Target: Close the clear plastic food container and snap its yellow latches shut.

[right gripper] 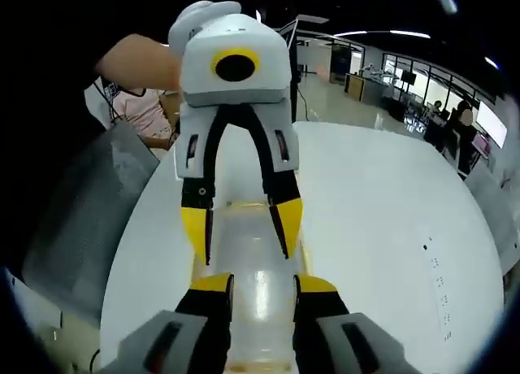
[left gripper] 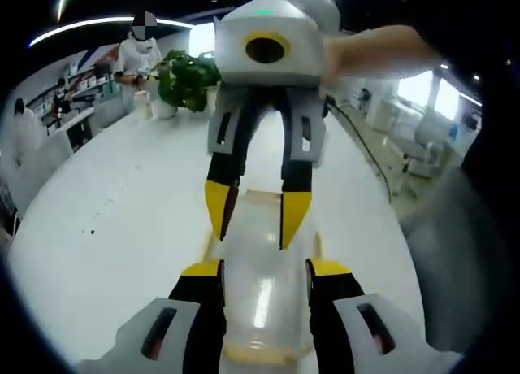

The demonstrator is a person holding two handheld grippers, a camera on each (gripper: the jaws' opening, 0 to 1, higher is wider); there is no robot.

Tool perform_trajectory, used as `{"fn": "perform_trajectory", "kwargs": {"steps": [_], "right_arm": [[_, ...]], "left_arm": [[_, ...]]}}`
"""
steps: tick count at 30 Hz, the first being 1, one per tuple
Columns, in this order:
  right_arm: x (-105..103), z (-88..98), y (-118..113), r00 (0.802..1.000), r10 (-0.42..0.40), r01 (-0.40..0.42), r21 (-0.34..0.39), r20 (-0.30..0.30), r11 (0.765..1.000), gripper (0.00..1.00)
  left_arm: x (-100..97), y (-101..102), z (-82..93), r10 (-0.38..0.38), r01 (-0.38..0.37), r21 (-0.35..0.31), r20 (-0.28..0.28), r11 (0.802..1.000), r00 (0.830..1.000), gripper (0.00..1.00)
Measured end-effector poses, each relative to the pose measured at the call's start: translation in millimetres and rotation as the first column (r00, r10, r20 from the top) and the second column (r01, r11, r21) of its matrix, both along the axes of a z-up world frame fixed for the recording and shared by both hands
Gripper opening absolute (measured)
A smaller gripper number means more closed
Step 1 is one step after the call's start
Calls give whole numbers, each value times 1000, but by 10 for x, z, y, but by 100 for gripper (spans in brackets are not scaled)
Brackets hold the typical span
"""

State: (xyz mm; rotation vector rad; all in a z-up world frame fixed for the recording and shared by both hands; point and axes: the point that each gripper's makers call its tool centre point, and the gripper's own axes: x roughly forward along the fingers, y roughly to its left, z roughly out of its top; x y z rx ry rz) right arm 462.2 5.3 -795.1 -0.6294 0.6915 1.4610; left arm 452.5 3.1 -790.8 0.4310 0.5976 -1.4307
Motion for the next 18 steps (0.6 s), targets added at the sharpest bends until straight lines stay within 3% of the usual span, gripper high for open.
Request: {"fn": "perform_trajectory", "kwargs": {"steps": [3, 6, 9, 13, 18], "right_arm": [[57, 19, 17, 1000, 0, 0, 5, 0, 1000, 27], [80, 13, 47, 1000, 0, 0, 10, 1, 1000, 29], [74, -46, 67, 1000, 10, -10, -4, 2, 1000, 33], [106, -69, 92, 999, -14, 14, 4, -46, 1000, 41], [130, -71, 95, 999, -11, 11, 8, -32, 1000, 48]], "left_arm": [[-56, -12, -34, -5, 5, 7, 0, 1000, 1000, 37], [-103, -25, -31, -30, 28, 23, 48, 999, 998, 39], [-164, -45, -26, -42, 40, 31, 60, 999, 997, 40], [-213, -67, 0, -48, 45, 30, 99, 999, 994, 41], [-232, -72, 11, -9, 9, 8, 123, 1000, 992, 45]]}}
